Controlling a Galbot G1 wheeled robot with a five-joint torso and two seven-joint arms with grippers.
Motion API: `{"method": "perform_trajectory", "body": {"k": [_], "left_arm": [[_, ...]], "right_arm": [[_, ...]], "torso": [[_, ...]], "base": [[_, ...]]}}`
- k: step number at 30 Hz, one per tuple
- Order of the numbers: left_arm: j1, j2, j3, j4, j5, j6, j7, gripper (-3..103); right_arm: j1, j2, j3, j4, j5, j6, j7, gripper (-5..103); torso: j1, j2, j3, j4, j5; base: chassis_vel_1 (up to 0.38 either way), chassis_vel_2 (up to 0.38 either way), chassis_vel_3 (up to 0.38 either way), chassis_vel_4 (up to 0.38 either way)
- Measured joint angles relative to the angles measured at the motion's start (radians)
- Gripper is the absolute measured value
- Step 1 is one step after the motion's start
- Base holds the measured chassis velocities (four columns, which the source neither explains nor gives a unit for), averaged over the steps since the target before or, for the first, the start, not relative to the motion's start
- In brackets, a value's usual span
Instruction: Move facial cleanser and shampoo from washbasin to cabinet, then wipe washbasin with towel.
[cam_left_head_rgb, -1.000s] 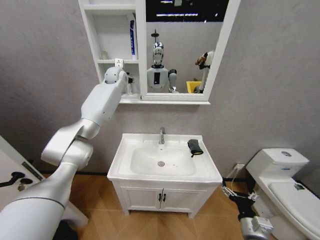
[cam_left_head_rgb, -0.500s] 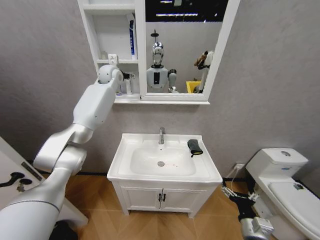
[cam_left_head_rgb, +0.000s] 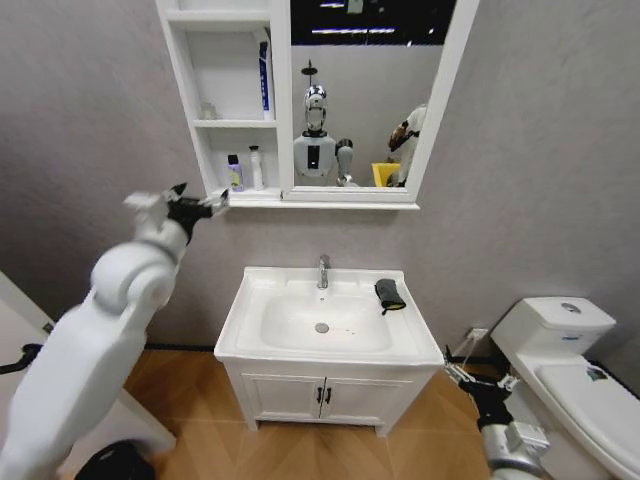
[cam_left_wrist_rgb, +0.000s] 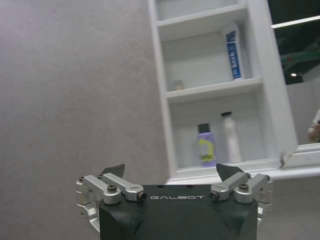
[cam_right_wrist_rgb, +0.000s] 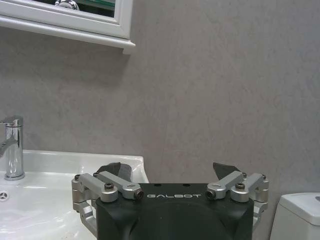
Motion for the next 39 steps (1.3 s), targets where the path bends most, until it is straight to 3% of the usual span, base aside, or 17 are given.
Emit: {"method": "perform_trajectory", "body": {"k": [1,2,3,4,5,6,7,9,10,13,18,21,25,39], "left_arm": [[0.084,-0.042,-0.041,-0.007,0.07,-0.063,0.046,100],[0.084,-0.042,-0.041,-0.007,0.07,-0.063,0.046,100],[0.272,-0.156,-0.103,-0.015,0.214,-0.194,0.14,100],[0.426,-0.272,-0.131,-0.023,0.291,-0.276,0.217,100],[0.426,-0.272,-0.131,-0.023,0.291,-0.276,0.217,100],[0.545,-0.362,-0.146,-0.032,0.32,-0.333,0.267,100],[0.545,-0.362,-0.146,-0.032,0.32,-0.333,0.267,100],[0.715,-0.459,-0.17,-0.034,0.326,-0.451,0.335,100],[0.715,-0.459,-0.17,-0.034,0.326,-0.451,0.335,100],[0.832,-0.49,-0.2,-0.03,0.278,-0.538,0.368,100],[0.842,-0.493,-0.205,-0.051,0.226,-0.538,0.372,100],[0.792,-0.493,-0.191,-0.059,0.208,-0.482,0.374,100],[0.774,-0.492,-0.185,-0.056,0.208,-0.457,0.378,100],[0.778,-0.491,-0.18,-0.051,0.206,-0.45,0.377,100]], "right_arm": [[0.0,0.0,-0.005,0.005,-0.001,-0.005,-0.002,100],[0.0,0.0,-0.005,0.005,-0.001,-0.005,-0.002,100],[0.001,-0.001,-0.015,0.014,-0.003,-0.015,-0.007,100],[0.001,-0.005,-0.022,0.022,-0.005,-0.021,-0.01,100],[0.001,-0.005,-0.022,0.022,-0.005,-0.021,-0.01,100],[-0.001,-0.014,-0.028,0.032,-0.006,-0.027,-0.013,100],[-0.001,-0.014,-0.028,0.032,-0.006,-0.027,-0.013,100],[-0.008,-0.03,-0.033,0.051,-0.006,-0.041,-0.022,100],[-0.008,-0.03,-0.033,0.051,-0.006,-0.041,-0.022,100],[-0.01,-0.037,-0.038,0.067,-0.006,-0.055,-0.026,100],[-0.015,-0.038,-0.043,0.077,-0.005,-0.063,-0.03,100],[-0.021,-0.043,-0.044,0.083,-0.004,-0.066,-0.03,100],[-0.03,-0.052,-0.035,0.09,0.011,-0.066,-0.03,100],[-0.028,-0.058,-0.021,0.127,0.05,-0.129,-0.021,100]], "torso": [[0.0,0.0,0.0,-0.0002,0.0],[0.0,0.0,0.0,-0.0002,0.0],[0.0,0.0,0.0,-0.0001,0.0004],[0.0,0.0,0.0,0.0002,-0.0003],[0.0,0.0,0.0,0.0002,-0.0003],[0.0,0.0,0.0,0.0004,0.0003],[0.0,0.0,0.0,0.0004,0.0003],[0.0,0.0,0.0,-0.0001,0.0008],[0.0,0.0,0.0,-0.0001,0.0008],[0.0,0.0,0.0,0.0,0.0007],[0.0,0.0,0.0,0.0,0.0007],[0.0,0.0,0.0,-0.0003,0.0004],[0.001,0.0,0.0,-0.0003,0.0005],[0.001,0.0,0.0,0.0,0.0004]], "base": [[0.0,0.0,0.0,0.0],[0.0,0.0,0.0,0.0],[0.0,0.0,0.0,0.0],[0.0,0.0,0.0,0.0],[0.0,0.0,0.0,0.0],[0.0,0.0,0.0,0.0],[0.0,0.0,0.0,0.0],[0.0,0.0,0.0,0.0],[0.0,0.0,0.0,0.0],[0.0,0.0,0.0,0.0],[0.0,0.0,0.0,0.0],[0.0,0.0,0.0,0.0],[0.0,0.0,0.0,0.0],[0.0,0.0,0.0,0.0]]}}
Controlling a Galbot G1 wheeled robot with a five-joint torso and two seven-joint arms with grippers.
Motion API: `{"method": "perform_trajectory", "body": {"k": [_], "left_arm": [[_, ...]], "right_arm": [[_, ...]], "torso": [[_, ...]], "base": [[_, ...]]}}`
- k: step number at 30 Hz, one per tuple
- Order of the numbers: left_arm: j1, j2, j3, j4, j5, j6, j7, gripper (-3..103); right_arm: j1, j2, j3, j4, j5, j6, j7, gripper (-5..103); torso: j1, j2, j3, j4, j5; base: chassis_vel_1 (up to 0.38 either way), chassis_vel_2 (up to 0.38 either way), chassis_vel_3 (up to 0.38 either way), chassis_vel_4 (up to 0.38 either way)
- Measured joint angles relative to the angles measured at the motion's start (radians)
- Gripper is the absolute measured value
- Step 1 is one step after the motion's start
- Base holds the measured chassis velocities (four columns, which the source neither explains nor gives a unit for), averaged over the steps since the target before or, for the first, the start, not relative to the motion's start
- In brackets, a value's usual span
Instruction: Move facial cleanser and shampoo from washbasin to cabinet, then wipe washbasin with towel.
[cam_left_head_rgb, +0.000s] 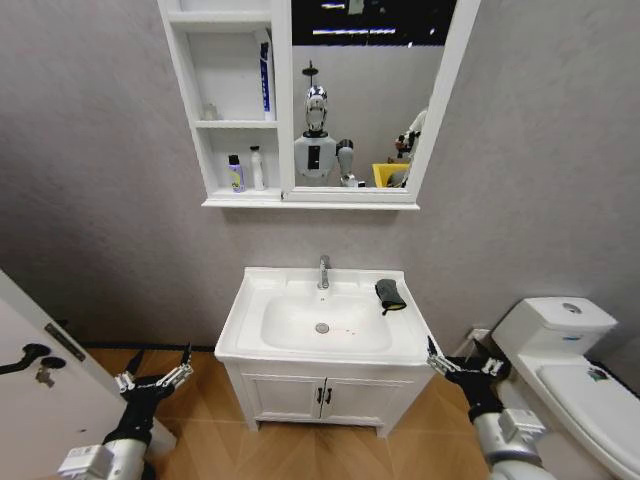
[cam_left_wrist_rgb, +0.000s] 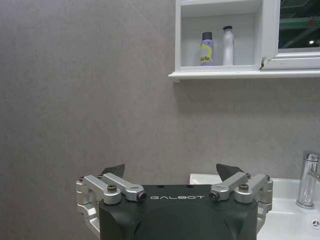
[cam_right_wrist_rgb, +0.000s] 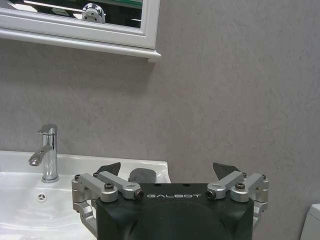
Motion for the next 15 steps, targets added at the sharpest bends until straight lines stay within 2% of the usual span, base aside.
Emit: {"method": "perform_trajectory", "body": {"k": [8,15], "left_arm": [[0.001,0.0,0.001,0.001,-0.001,0.001,-0.001,100],[0.002,0.0,0.001,0.001,-0.001,0.002,-0.002,100]], "right_arm": [[-0.007,0.002,0.0,0.005,-0.002,-0.002,-0.015,100],[-0.008,0.004,-0.01,-0.007,-0.008,0.008,-0.019,100]], "torso": [[0.0,0.0,0.0,-0.0001,0.0],[0.0,0.0,0.0,0.0,-0.0001]], "base": [[-0.013,0.009,0.017,-0.018],[-0.134,0.15,0.15,-0.145]]}}
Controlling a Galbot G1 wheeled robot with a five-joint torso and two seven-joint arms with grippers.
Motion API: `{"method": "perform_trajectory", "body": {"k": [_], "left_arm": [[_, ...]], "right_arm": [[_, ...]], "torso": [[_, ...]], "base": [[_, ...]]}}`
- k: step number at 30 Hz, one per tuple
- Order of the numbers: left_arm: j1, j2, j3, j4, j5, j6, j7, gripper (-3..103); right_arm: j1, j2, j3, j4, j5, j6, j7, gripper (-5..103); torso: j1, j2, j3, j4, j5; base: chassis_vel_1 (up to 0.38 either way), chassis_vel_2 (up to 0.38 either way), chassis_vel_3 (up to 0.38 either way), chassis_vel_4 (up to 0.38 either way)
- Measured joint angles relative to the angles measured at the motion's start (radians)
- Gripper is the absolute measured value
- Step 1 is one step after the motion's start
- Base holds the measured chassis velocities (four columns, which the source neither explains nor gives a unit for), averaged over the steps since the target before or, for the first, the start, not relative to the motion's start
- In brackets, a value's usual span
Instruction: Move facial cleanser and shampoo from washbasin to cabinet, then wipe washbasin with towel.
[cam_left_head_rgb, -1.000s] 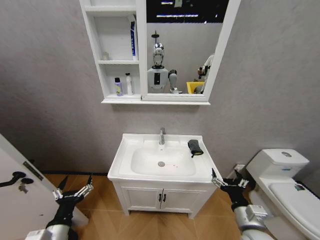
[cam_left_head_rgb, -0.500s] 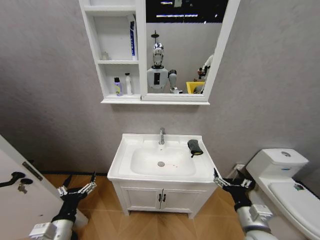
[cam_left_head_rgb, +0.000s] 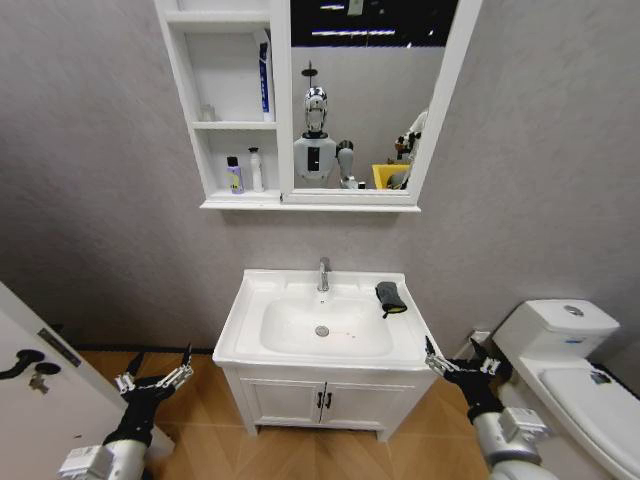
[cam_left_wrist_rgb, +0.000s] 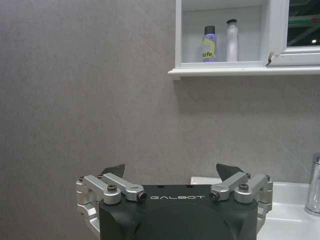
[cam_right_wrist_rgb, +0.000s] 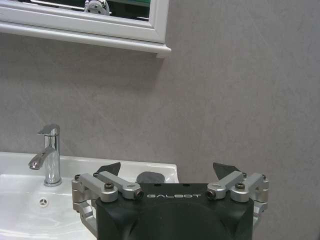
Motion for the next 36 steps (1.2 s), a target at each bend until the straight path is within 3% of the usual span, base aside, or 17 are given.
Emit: {"method": "perform_trajectory", "body": {"k": [11,17,19,20,23,24,26,28,33,36], "left_arm": [[0.0,0.0,0.001,0.001,0.0,0.0,-0.001,100],[0.001,0.0,0.001,0.001,0.0,0.0,-0.001,100],[0.001,0.0,0.001,0.001,0.0,0.0,-0.002,100],[0.001,0.0,0.001,0.001,0.0,0.0,-0.002,100],[0.001,0.0,0.001,0.001,0.0,0.001,-0.002,100],[0.001,0.0,0.001,0.001,0.0,0.001,-0.002,100],[0.001,0.0,0.001,0.001,0.0,0.001,-0.002,100],[0.001,0.0,0.001,0.001,0.0,0.001,-0.002,100],[0.001,0.0,0.001,0.001,0.0,0.001,-0.002,100],[0.001,0.0,0.001,0.001,0.0,0.001,-0.001,100]], "right_arm": [[0.031,-0.008,-0.016,-0.033,-0.007,0.017,0.002,100],[0.099,-0.058,0.0,-0.073,0.053,-0.048,0.027,100],[0.177,-0.114,0.019,-0.128,0.095,-0.115,0.046,100],[0.177,-0.114,0.019,-0.128,0.095,-0.115,0.046,100],[0.357,-0.241,-0.03,-0.287,0.156,-0.199,0.062,100],[0.357,-0.241,-0.03,-0.287,0.156,-0.199,0.062,100],[0.489,-0.319,-0.096,-0.412,0.201,-0.238,0.074,100],[0.574,-0.351,-0.147,-0.493,0.215,-0.245,0.081,100],[0.756,-0.37,-0.3,-0.735,0.257,-0.241,0.085,100],[0.794,-0.35,-0.343,-0.788,0.279,-0.249,0.101,100]], "torso": [[0.002,-0.001,0.0,0.0001,0.0003],[0.0,0.0,0.0,-0.0001,0.0001],[-0.001,0.0,0.0,-0.0003,0.0],[-0.001,0.0,0.0,-0.0003,0.0],[0.0,0.0,0.0,0.0002,0.0006],[0.0,0.0,0.0,0.0002,0.0006],[0.0,0.0,0.0,0.0,0.0003],[0.001,0.0,0.0,0.0006,0.0002],[0.001,0.0,0.0,0.0,0.0005],[0.001,0.0,0.0,-0.0001,-0.0001]], "base": [[-0.156,0.152,0.158,-0.137],[0.023,0.0,-0.05,-0.021],[0.032,-0.018,-0.013,0.02],[0.0,0.0,0.0,0.0],[0.001,-0.019,-0.012,-0.003],[0.0,0.0,0.0,0.0],[0.0,0.0,0.0,0.0],[0.0,0.0,0.0,0.0],[-0.008,0.002,0.022,-0.001],[0.0,0.0,0.0,0.0]]}}
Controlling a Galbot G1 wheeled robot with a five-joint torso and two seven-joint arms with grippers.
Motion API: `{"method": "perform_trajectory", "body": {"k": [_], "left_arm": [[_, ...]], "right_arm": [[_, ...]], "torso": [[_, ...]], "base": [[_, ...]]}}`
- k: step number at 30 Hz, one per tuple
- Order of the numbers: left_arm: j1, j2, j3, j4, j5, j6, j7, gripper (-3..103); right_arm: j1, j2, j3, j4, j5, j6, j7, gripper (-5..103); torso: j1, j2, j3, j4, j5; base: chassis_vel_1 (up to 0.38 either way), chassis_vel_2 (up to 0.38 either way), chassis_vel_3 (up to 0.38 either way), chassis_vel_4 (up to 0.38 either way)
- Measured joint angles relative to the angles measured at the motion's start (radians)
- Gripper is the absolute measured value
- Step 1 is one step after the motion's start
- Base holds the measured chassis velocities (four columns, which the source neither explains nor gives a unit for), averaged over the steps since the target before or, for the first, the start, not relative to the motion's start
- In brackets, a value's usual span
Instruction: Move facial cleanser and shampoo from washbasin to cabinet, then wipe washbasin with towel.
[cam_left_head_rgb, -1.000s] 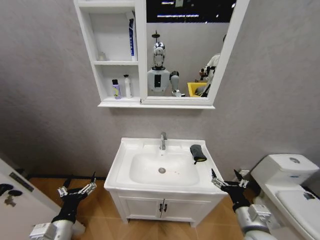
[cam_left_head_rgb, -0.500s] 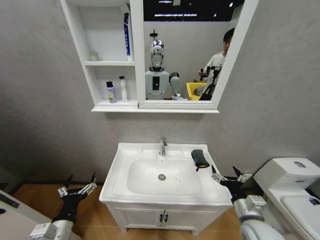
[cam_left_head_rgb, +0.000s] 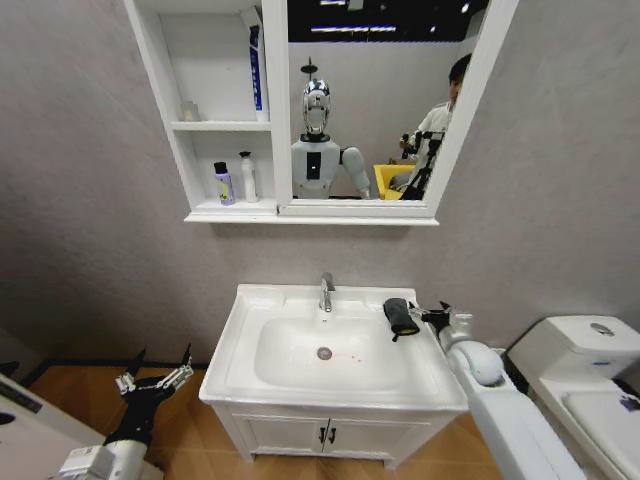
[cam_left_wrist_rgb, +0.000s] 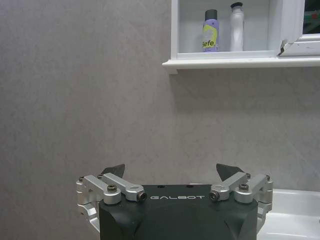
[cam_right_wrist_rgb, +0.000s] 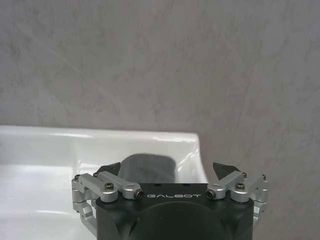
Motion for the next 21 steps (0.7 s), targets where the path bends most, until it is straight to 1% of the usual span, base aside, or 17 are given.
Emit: {"method": "perform_trajectory", "body": {"k": [2,3,4,5,6,8,11,17,21], "left_arm": [[0.0,0.0,0.0,0.0,0.0,0.0,0.0,100],[0.0,0.0,0.0,0.0,0.0,0.0,0.0,100],[0.0,0.0,0.0,0.0,0.0,0.0,0.0,100],[0.0,0.0,0.0,0.0,0.0,0.0,0.0,100],[0.0,0.0,0.0,0.0,0.0,0.0,0.0,100],[0.0,0.0,0.0,0.0,0.0,0.0,0.0,100],[0.0,0.0,0.0,0.0,0.0,0.0,0.0,100],[0.0,0.0,0.0,0.0,0.0,0.0,0.0,100],[0.0,0.0,0.0,0.0,0.0,0.0,0.0,100]], "right_arm": [[0.042,0.051,-0.042,-0.069,-0.012,-0.003,0.014,100],[0.042,0.051,-0.042,-0.069,-0.012,-0.003,0.014,100],[0.062,0.073,-0.051,-0.095,-0.027,0.0,0.015,101],[0.062,0.073,-0.051,-0.095,-0.027,0.0,0.015,101],[0.089,0.093,-0.059,-0.123,-0.043,0.003,0.018,99],[0.117,0.104,-0.068,-0.154,-0.06,0.005,0.022,97],[0.137,0.101,-0.07,-0.177,-0.078,0.005,0.023,95],[0.145,0.074,-0.059,-0.193,-0.084,0.001,0.034,94],[0.148,0.065,-0.056,-0.216,-0.095,0.013,0.024,94]], "torso": [[0.0,0.0,0.0,0.0001,0.0004],[0.0,0.0,0.0,0.0001,0.0004],[0.0,0.0,0.0,0.0001,0.0004],[0.0,0.0,0.0,0.0001,0.0004],[0.0,0.0,0.0,0.0002,0.0],[0.0,0.0,0.0,0.0004,0.0],[0.0,0.0,0.0,0.0002,0.0],[0.0,0.0,0.0,0.0,0.0001],[0.0,0.0,0.0,-0.0001,0.0003]], "base": [[0.0,0.0,0.0,0.0],[0.0,0.0,0.0,0.0],[0.0,0.0,0.0,0.0],[0.0,0.0,0.0,0.0],[0.0,0.0,0.0,0.0],[0.0,0.0,0.0,0.0],[0.0,0.0,0.0,0.0],[0.0,0.0,0.0,0.0],[0.0,0.0,0.0,0.0]]}}
